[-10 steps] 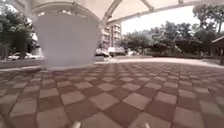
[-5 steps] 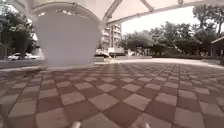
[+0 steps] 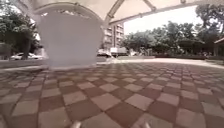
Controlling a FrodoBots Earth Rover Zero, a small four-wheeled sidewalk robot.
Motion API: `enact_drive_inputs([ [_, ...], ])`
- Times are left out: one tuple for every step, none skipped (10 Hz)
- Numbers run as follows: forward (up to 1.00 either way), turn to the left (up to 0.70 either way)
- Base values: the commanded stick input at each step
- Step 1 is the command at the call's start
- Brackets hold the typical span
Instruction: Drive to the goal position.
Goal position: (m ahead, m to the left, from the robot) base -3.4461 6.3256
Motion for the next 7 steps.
enact_drive_inputs([
  [0.00, 0.45],
  [0.00, 0.45],
  [0.00, 0.45],
  [0.00, 0.45],
  [0.00, 0.45],
  [0.00, 0.45],
  [0.00, 0.45],
])
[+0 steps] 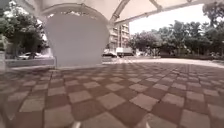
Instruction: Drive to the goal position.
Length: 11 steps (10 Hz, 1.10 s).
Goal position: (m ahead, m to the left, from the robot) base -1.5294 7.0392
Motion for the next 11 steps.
enact_drive_inputs([
  [0.00, 0.45],
  [0.00, 0.45],
  [0.00, 0.45],
  [0.00, 0.45],
  [0.00, 0.45],
  [0.00, 0.45],
  [0.00, 0.45],
  [0.00, 0.45],
  [0.00, 0.45],
  [0.00, 0.45],
  [0.00, 0.45],
])
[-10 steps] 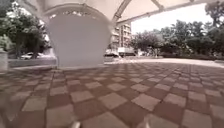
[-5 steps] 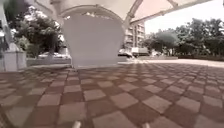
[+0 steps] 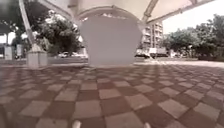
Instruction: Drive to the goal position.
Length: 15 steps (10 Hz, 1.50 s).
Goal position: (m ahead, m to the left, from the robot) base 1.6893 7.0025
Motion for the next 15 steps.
enact_drive_inputs([
  [0.00, 0.45],
  [0.00, 0.45],
  [0.00, 0.45],
  [0.00, 0.45],
  [0.00, 0.45],
  [0.00, 0.45],
  [0.00, 0.45],
  [0.00, 0.45],
  [0.00, 0.45],
  [0.00, 0.45],
  [0.00, 0.45],
  [0.00, 0.45],
  [0.00, 0.45],
  [0.00, 0.45],
  [0.00, 0.45],
])
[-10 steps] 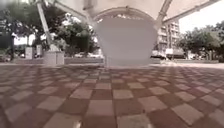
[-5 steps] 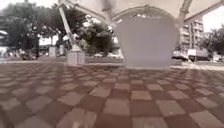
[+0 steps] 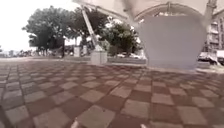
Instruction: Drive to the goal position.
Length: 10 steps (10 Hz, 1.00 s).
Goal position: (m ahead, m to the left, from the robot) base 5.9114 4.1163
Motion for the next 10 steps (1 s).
enact_drive_inputs([
  [0.00, 0.45],
  [0.00, 0.45],
  [0.00, 0.45],
  [0.00, 0.45],
  [0.00, 0.45],
  [0.00, 0.45],
  [0.00, 0.45],
  [0.00, 0.45],
  [0.00, 0.24],
  [0.00, 0.00],
])
